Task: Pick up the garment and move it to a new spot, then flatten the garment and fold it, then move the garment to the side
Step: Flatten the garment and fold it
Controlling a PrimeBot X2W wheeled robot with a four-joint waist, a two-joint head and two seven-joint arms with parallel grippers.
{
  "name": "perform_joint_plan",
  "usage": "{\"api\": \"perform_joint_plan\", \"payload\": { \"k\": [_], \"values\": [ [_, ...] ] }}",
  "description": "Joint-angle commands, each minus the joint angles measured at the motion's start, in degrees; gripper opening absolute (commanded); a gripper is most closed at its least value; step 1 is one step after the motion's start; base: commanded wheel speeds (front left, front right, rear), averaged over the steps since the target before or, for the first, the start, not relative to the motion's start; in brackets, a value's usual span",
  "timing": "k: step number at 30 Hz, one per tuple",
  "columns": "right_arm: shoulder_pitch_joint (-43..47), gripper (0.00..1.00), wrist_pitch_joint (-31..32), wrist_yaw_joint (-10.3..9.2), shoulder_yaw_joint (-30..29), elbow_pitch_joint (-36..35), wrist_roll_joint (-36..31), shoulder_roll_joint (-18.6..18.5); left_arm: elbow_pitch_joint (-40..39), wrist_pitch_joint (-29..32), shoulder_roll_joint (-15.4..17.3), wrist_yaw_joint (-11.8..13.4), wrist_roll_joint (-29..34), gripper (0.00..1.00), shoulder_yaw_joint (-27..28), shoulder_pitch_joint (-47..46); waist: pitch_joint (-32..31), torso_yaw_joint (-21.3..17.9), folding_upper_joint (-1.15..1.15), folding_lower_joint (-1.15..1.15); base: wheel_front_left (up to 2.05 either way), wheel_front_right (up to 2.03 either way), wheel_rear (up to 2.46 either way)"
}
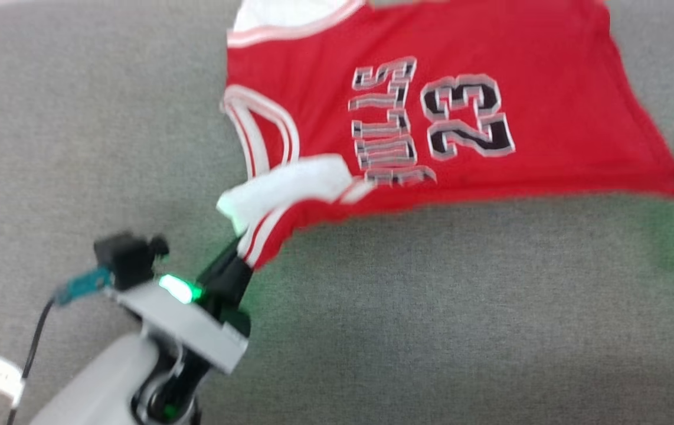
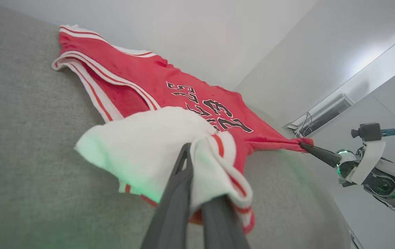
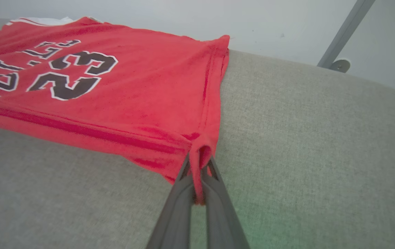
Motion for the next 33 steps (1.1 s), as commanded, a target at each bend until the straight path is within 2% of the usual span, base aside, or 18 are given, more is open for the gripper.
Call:
{"api": "perform_joint_plan", "payload": {
  "k": [1, 6, 10, 15, 19, 25, 28, 33],
  "values": [
    [4.7, 0.0, 1.66, -0.11, -1.45, -2.85, 1.21, -2.0, -1.6, -0.24, 1.14, 0.08, 1.1, 0.0, 0.85, 3.39, -2.94, 0.36, 0.0, 0.0, 0.0, 0.0, 0.0],
    [16.06, 0.0, 6.21, -0.12, -6.55, -11.34, 1.95, -5.07, -5.69, -0.24, 3.44, 0.08, 3.58, 0.0, 2.39, 11.15, -4.46, -0.23, 0.0, 0.0, 0.0, 0.0, 0.0],
    [22.52, 0.0, 8.93, -0.12, -10.43, -16.29, 0.1, -5.59, -7.53, -0.24, 4.32, 0.08, 5.21, 0.0, 4.01, 16.01, -4.78, -1.15, 0.0, 0.0, 0.0, 0.0, 0.0],
    [32.86, 0.0, 13.7, -0.11, -19.49, -23.55, -3.37, -3.54, -11.3, -0.25, 6.11, 0.08, 7.39, 0.0, 4.03, 22.42, -4.92, -1.97, 0.0, 0.0, 0.0, 0.0, 0.0],
    [38.47, 0.0, 17.3, -0.11, -27.53, -28.69, -7.22, 0.41, -13.1, -0.24, 6.74, 0.08, 8.11, 0.0, 4.24, 23.2, -5.04, -1.89, 0.0, 0.0, 0.0, 0.0, 0.0],
    [36.4, 0.0, 22.33, -0.1, -33.2, -33.4, -11.94, 6.79, -12.07, 0.14, 6.27, 0.08, 6.27, 0.0, 2.57, 15.63, -5.8, -1.39, 0.0, 0.0, 0.0, 0.0, 0.0],
    [32.22, 0.0, 23.94, -0.1, -33.27, -32.24, -13.01, 9.08, -9.96, 0.75, 5.71, 0.08, 4.92, 0.0, 1.46, 10.14, -5.49, -1.35, 0.0, 0.0, 0.0, 0.0, 0.0],
    [23.53, 0.0, 24.31, -0.1, -31.09, -26.1, -14.77, 11.03, -4.55, 0.94, 4.4, 0.08, 2.84, 0.0, -0.78, 1.27, -3.69, -1.34, 0.0, 0.0, 0.0, 0.0, 0.0]
  ]
}}
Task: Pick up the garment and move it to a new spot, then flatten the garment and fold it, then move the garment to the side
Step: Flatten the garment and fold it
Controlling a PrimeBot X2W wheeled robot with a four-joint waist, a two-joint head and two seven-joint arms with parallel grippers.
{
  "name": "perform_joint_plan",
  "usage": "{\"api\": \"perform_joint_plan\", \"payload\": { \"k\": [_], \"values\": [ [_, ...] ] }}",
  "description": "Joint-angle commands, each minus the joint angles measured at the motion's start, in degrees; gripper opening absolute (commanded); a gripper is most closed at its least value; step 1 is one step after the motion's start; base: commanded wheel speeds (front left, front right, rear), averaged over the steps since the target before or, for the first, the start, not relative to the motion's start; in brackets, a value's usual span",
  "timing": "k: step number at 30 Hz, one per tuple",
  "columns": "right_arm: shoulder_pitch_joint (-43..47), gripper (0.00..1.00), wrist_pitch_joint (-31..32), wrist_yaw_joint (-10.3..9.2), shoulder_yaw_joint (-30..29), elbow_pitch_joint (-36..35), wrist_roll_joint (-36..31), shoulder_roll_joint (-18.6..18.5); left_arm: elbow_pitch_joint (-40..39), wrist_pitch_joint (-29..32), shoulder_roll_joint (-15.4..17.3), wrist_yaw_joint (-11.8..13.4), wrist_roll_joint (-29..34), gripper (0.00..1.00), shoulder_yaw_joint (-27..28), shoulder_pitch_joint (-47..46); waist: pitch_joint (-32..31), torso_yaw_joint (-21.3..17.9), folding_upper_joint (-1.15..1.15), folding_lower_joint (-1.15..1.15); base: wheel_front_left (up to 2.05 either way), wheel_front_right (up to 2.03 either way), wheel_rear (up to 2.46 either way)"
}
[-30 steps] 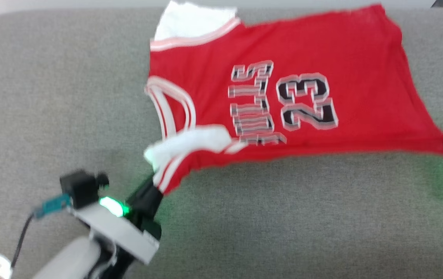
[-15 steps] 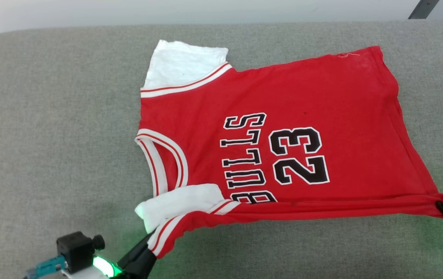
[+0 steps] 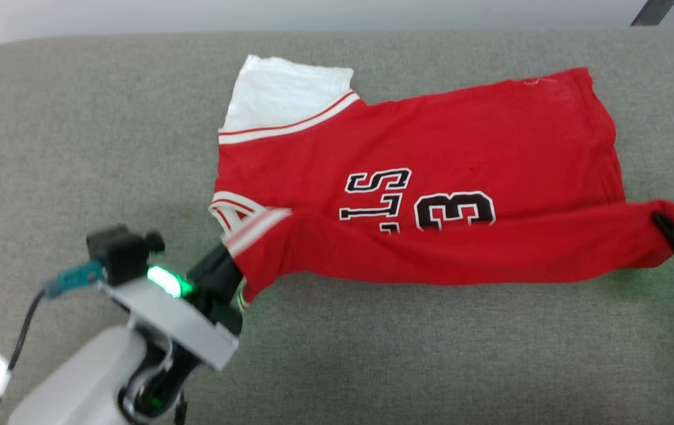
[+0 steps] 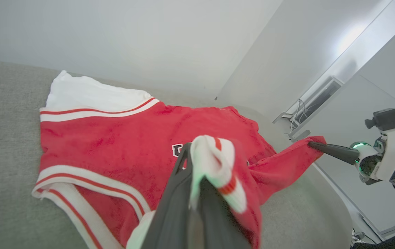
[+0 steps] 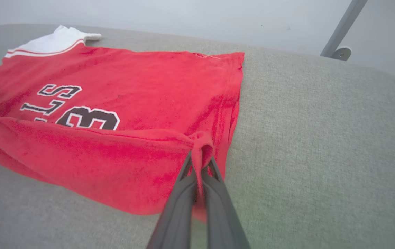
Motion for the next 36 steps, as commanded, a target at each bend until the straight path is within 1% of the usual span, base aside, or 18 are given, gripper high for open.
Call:
{"api": "perform_joint_plan", "payload": {
  "k": [1, 6, 8, 10, 15, 16, 17, 18, 19, 20, 21, 23, 26, 29, 32, 36],
  "values": [
    [-1.96, 0.0, -0.55, -0.09, 0.61, 1.93, -0.59, 0.55, 1.65, -0.02, -0.73, 0.08, -0.77, 0.0, -0.61, -1.9, 1.23, 0.08, 0.0, 0.0, 0.0, 0.0, 0.0],
    [-9.39, 0.0, -3.51, -0.09, 2.7, 10.44, -0.98, 2.06, 9.93, 0.55, -2.39, 0.08, -1.42, 0.0, -3.66, -8.77, 4.47, 0.13, 0.0, 0.0, 0.0, 0.0, 0.0],
    [-11.96, 0.0, -5.11, -0.09, 4.45, 13.39, -1.31, 2.4, 12.98, 0.52, -3.23, 0.08, -0.9, 0.0, -5.13, -10.92, 5.73, 0.08, 0.0, 0.0, 0.0, 0.0, 0.0],
    [-13.8, 0.0, -6.52, -0.09, 6.27, 16.08, -1.59, 2.32, 15.65, 0.87, -4.28, 0.08, -1.2, 0.0, -6.91, -12.64, 6.74, 0.39, 0.0, 0.0, 0.0, 0.0, 0.0],
    [-17.18, 0.0, -10.29, -0.09, 10.21, 21.2, -1.31, 2.58, 23.16, 0.81, -5.7, 0.08, -0.39, 0.0, -10.93, -15.56, 7.75, 0.82, 0.0, 0.0, 0.0, 0.0, 0.0],
    [-17.72, 0.0, -11.0, -0.09, 10.9, 22.14, -1.18, 2.64, 24.41, 0.67, -5.84, 0.08, -0.29, 0.13, -11.5, -15.91, 7.78, 0.85, 0.0, 0.0, 0.0, 0.0, 0.0],
    [-18.28, 0.0, -11.73, -0.09, 11.68, 22.99, -1.05, 2.71, 25.51, 0.59, -5.91, 0.09, -0.06, 0.36, -12.19, -16.25, 7.74, 0.86, 0.0, 0.0, 0.0, 0.0, 0.0],
    [-18.76, 0.0, -12.55, -0.09, 12.49, 23.65, -1.07, 2.71, 26.53, 0.47, -5.97, 0.11, 0.16, 0.49, -12.92, -16.57, 7.63, 0.85, 0.0, 0.0, 0.0, 0.0, 0.0],
    [-19.14, 0.0, -13.35, -0.09, 13.27, 24.38, -1.15, 2.64, 27.34, 0.35, -5.83, 0.13, 0.54, 1.0, -13.53, -17.05, 7.44, 0.85, 0.0, 0.0, 0.0, 0.0, 0.0],
    [-19.55, 0.04, -14.3, -0.09, 13.97, 24.98, -1.22, 2.71, 28.01, 0.26, -5.52, 0.14, 0.85, 1.0, -14.12, -17.55, 7.17, 0.81, 0.0, 0.0, 0.0, 0.0, 0.0],
    [-19.93, 0.35, -15.24, -0.09, 14.52, 25.54, -1.43, 2.74, 28.33, 0.17, -5.19, 0.14, 1.07, 1.0, -14.65, -17.98, 6.81, 0.79, 0.0, 0.0, 0.0, 0.0, 0.0],
    [-20.35, 1.0, -17.25, -0.09, 15.21, 26.73, -1.72, 2.81, 28.54, -0.11, -4.49, 0.14, 1.21, 1.0, -15.39, -18.91, 5.73, 0.83, 0.0, 0.0, 0.0, 0.0, 0.0],
    [-20.22, 1.0, -19.52, -0.09, 15.76, 28.03, -1.81, 3.06, 28.28, 0.44, -2.19, 0.13, 1.91, 1.0, -17.01, -20.24, 3.74, 0.88, 0.0, 0.0, 0.0, 0.0, 0.0],
    [-19.34, 1.0, -21.17, -0.09, 15.5, 28.78, -1.31, 3.2, 27.19, 2.92, 0.86, 0.12, 2.24, 1.0, -18.39, -21.99, 1.65, 0.99, 0.0, 0.0, 0.0, 0.0, 0.0],
    [-18.61, 1.0, -22.26, -0.09, 14.9, 29.04, -0.94, 3.46, 26.09, 6.53, 4.17, 0.33, 2.64, 1.0, -18.79, -23.9, -0.13, 1.04, 0.0, 0.0, 0.0, 0.0, 0.0],
    [-17.49, 1.0, -22.57, -0.09, 14.49, 28.74, -0.92, 3.82, 21.84, 12.6, 7.19, 2.01, 0.55, 1.0, -18.23, -25.86, -1.74, 0.96, 0.0, 0.0, 0.0, 0.0, 0.0]
  ]
}}
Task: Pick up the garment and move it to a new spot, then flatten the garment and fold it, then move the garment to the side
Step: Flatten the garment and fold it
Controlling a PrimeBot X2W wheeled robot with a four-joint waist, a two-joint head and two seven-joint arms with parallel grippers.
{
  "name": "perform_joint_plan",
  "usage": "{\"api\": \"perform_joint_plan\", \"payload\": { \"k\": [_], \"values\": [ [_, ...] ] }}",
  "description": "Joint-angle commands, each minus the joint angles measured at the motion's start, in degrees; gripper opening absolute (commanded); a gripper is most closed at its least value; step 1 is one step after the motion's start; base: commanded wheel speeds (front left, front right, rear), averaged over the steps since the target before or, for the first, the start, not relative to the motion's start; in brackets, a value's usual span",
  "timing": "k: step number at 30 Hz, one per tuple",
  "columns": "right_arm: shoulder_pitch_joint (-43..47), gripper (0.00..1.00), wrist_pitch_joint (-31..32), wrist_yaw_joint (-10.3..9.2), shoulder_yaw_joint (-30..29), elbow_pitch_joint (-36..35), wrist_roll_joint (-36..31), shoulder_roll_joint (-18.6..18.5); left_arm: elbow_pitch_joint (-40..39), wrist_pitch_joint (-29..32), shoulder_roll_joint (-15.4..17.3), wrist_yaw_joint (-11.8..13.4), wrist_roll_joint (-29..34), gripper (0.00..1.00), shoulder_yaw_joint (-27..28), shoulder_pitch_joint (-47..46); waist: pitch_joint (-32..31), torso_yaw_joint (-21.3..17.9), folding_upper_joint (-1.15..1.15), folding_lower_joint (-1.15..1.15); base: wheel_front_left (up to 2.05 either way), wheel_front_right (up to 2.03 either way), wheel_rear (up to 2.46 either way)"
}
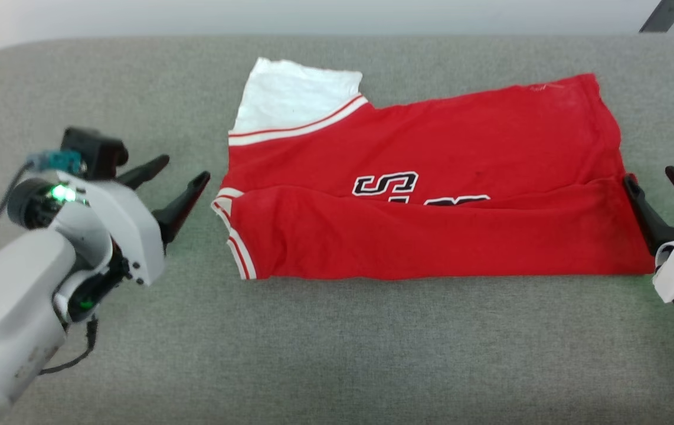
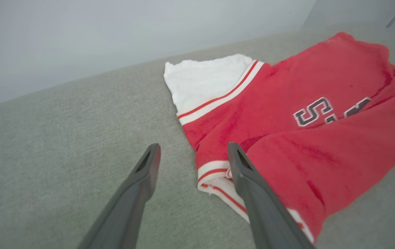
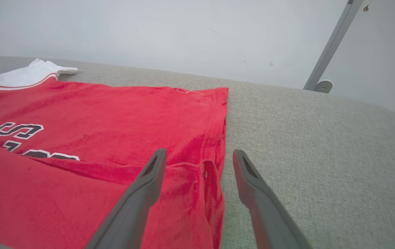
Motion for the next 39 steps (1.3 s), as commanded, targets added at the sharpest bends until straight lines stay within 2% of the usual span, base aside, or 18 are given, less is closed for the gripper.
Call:
{"api": "perform_joint_plan", "payload": {
  "k": [1, 3, 6, 9, 12, 16, 21, 26, 27, 28, 29, 30, 33, 39],
  "values": [
    [0.92, 1.0, -0.24, -0.09, -0.33, -0.28, 0.15, 0.37, -2.84, 2.18, 0.28, 0.5, -2.47, 1.0, 0.56, -0.24, -1.72, -0.08, 0.0, 0.0, 0.0, 0.0, 0.0],
    [1.45, 1.0, -0.15, -0.09, -0.54, -0.51, 0.07, 0.58, -6.96, 6.67, 1.11, 1.41, -6.69, 1.0, 1.41, 0.55, -2.16, -0.26, 0.0, 0.0, 0.0, 0.0, 0.0],
    [1.95, 1.0, 0.0, -0.09, -0.88, -1.08, -0.05, 0.96, -13.45, 15.76, 2.76, 4.3, -12.71, 1.0, 0.57, 2.41, -2.52, -0.74, 0.0, 0.0, 0.0, 0.0, 0.0],
    [2.46, 1.0, 0.07, -0.09, -1.34, -1.55, -0.11, 1.34, -18.83, 22.83, 4.5, 7.13, -15.88, 1.0, -1.06, 3.55, -2.35, -1.45, 0.0, 0.0, 0.0, 0.0, 0.0],
    [2.42, 1.0, 0.18, -0.09, -1.56, -2.26, -0.11, 1.71, -20.17, 24.98, 5.22, 9.04, -17.92, 1.0, -1.58, 5.18, -1.61, -2.47, 0.0, 0.0, 0.0, 0.0, 0.0],
    [1.99, 1.0, 0.26, -0.09, -2.23, -3.22, 0.06, 1.66, -16.54, 25.84, 4.93, 10.6, -19.05, 1.0, -1.87, 6.18, -0.23, -3.94, 0.0, 0.0, 0.0, 0.0, 0.0],
    [1.63, 1.0, 0.27, -0.09, -3.06, -3.86, 0.25, 1.44, -10.98, 25.45, 2.4, 9.83, -21.34, 1.0, -1.52, 7.32, 1.25, -5.22, 0.0, 0.0, 0.0, 0.0, 0.0],
    [1.84, 1.0, 1.07, -0.09, -3.12, -4.56, 0.35, 0.95, -5.68, 27.48, -0.97, 7.5, -22.9, 1.0, -2.52, 7.82, 2.2, -5.89, 0.0, 0.0, 0.0, 0.0, 0.0],
    [1.84, 1.0, 1.5, -0.09, -2.74, -4.9, 0.31, 0.79, -5.0, 27.61, -1.52, 7.12, -23.1, 0.95, -2.63, 7.93, 2.3, -5.9, 0.0, 0.0, 0.0, 0.0, 0.0],
    [1.77, 1.0, 2.05, -0.09, -2.23, -5.22, 0.2, 0.53, -4.44, 27.83, -1.88, 6.76, -23.08, 0.51, -2.85, 7.98, 2.36, -5.9, 0.0, 0.0, 0.0, 0.0, 0.0],
    [1.7, 1.0, 2.87, -0.09, -1.4, -5.62, -0.14, -0.01, -4.21, 28.39, -2.31, 6.17, -22.69, 0.32, -3.44, 7.93, 2.43, -5.78, 0.0, 0.0, 0.0, 0.0, 0.0],
    [1.71, 1.0, 4.16, -0.09, -0.12, -6.29, -0.44, -0.69, -4.09, 28.85, -2.8, 5.48, -22.61, 0.0, -3.86, 7.91, 2.55, -5.57, 0.0, 0.0, 0.0, 0.0, 0.0],
    [1.63, 1.0, 9.35, -0.09, 4.1, -8.24, -0.46, -3.62, -3.85, 29.43, -3.87, 4.25, -22.84, 0.0, -3.97, 7.54, 2.77, -4.83, 0.0, 0.0, 0.0, 0.0, 0.0],
    [-1.01, 1.0, 24.01, -0.09, 10.29, -10.96, 2.76, -8.67, -3.08, 27.75, -4.88, 2.86, -21.13, 0.0, -4.07, 6.76, 3.17, -3.46, 0.0, 0.0, 0.0, 0.0, 0.0]
  ]
}}
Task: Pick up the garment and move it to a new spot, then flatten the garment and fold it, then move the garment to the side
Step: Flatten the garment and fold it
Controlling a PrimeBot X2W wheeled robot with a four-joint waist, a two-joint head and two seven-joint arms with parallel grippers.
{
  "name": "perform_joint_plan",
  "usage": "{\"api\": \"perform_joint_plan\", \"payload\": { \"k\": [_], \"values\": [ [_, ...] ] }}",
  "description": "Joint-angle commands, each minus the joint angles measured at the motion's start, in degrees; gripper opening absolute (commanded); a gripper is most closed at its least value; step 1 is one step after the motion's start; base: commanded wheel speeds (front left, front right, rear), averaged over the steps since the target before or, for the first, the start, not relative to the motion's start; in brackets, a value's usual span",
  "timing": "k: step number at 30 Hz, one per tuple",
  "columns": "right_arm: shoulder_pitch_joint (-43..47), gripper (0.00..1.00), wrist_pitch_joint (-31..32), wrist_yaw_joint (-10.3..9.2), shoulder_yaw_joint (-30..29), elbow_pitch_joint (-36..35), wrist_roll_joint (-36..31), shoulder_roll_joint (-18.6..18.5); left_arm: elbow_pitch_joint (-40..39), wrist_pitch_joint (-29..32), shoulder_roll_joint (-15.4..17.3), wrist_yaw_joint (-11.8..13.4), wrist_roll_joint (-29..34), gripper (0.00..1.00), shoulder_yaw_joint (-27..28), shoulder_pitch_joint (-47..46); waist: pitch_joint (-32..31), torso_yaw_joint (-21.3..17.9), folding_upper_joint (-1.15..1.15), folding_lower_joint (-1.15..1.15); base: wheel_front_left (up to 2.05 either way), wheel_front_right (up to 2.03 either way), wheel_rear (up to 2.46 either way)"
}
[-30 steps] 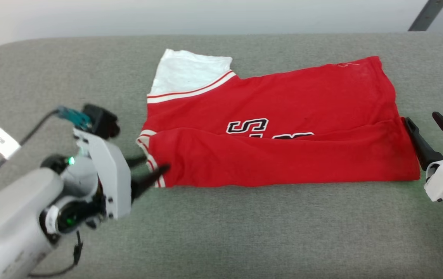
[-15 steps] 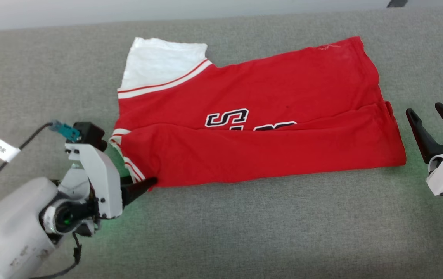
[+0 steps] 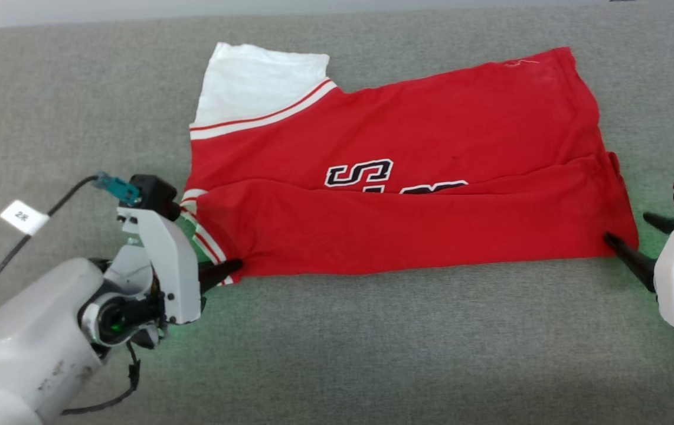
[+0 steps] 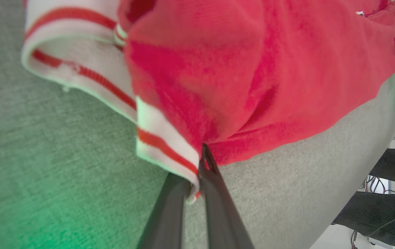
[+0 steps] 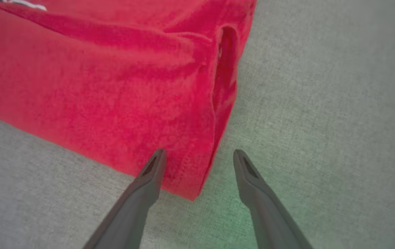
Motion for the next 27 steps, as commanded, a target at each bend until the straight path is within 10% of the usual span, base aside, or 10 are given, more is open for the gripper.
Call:
{"api": "perform_joint_plan", "payload": {
  "k": [1, 8, 10, 11, 27],
  "values": [
    [-0.48, 1.0, 2.26, -0.09, 0.76, 0.09, 1.11, -0.06, 0.28, 0.48, -2.43, -0.26, 0.89, 0.0, -2.31, 2.18, 0.27, 0.59, 0.0, 0.0, 0.0, 0.0, 0.0],
    [-1.96, 0.91, 9.06, -0.09, 4.25, 2.88, 4.06, -0.36, 1.23, -3.18, -5.02, -1.8, 3.85, 0.0, -2.38, 0.49, 1.29, 2.77, 0.0, 0.0, 0.0, 0.0, 0.0],
    [-1.89, 0.05, 8.67, -0.1, 4.86, 3.98, 4.51, -0.22, 1.87, -4.06, -5.59, -2.06, 4.31, 0.0, -2.33, 0.37, 1.3, 3.13, 0.0, 0.0, 0.0, 0.0, 0.0],
    [-1.76, 0.0, 8.55, -0.1, 5.15, 4.32, 4.67, -0.24, 2.17, -4.41, -5.72, -2.18, 4.48, 0.0, -2.36, 0.4, 1.23, 3.24, 0.0, 0.0, 0.0, 0.0, 0.0],
    [13.39, 0.0, 6.63, -0.09, 0.68, -7.44, 8.1, -7.85, -7.35, -10.43, 3.57, -1.21, 6.64, 0.0, -2.44, 7.5, -3.66, 2.56, 0.0, 0.0, 0.0, 0.0, 0.0]
  ]
}}
